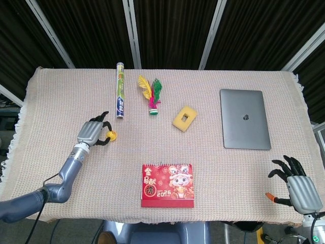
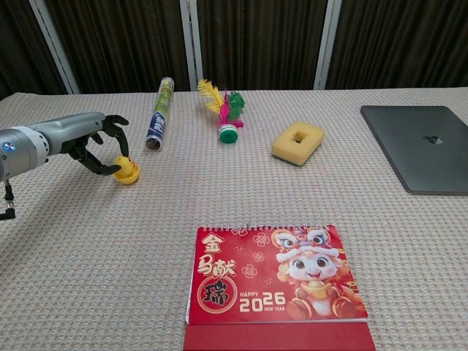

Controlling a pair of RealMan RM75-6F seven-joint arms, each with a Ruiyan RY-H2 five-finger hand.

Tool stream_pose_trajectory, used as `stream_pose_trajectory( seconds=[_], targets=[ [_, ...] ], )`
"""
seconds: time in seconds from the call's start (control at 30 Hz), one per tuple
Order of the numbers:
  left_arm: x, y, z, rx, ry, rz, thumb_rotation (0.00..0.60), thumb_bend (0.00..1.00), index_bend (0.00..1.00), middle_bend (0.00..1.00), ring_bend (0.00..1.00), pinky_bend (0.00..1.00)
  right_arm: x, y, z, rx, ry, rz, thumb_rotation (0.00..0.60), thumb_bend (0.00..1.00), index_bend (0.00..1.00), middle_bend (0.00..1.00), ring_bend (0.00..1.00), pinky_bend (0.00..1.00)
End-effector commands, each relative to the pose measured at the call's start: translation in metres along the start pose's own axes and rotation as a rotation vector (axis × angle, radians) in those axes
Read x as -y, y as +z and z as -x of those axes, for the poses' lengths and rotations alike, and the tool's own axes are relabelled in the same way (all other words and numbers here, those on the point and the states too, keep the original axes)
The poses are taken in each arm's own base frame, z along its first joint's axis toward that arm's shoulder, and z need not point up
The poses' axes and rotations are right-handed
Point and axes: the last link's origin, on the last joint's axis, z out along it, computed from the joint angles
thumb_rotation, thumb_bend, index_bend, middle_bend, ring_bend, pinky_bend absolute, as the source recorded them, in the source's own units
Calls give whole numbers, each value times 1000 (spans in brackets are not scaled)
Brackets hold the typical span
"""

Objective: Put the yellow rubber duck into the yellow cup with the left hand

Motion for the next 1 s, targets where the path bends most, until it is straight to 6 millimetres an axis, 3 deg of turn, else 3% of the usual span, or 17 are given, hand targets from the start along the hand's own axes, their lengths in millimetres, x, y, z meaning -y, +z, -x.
stream_pose_trajectory(
  seconds=[0.03,0.5,0.73,0.87,1.0],
  targets=[
    [0,0,0,0,0,1,600,373,480,3,110,189,0,0,0,0,0,0,600,30,449,187,0,0],
    [5,-2,3,8,14,-5,600,240,328,0,109,189,0,0,0,-1,0,0,600,30,451,186,0,0],
    [7,-4,1,0,18,-4,600,122,153,0,107,188,0,0,0,-1,-3,0,600,30,451,186,0,0],
    [14,-7,-6,-27,21,-8,600,82,82,0,104,182,0,0,0,-1,-4,2,600,30,451,186,0,0],
    [23,-13,-27,-102,17,-1,600,104,94,0,100,181,-1,0,0,-4,-12,4,600,30,451,185,0,0]
  ],
)
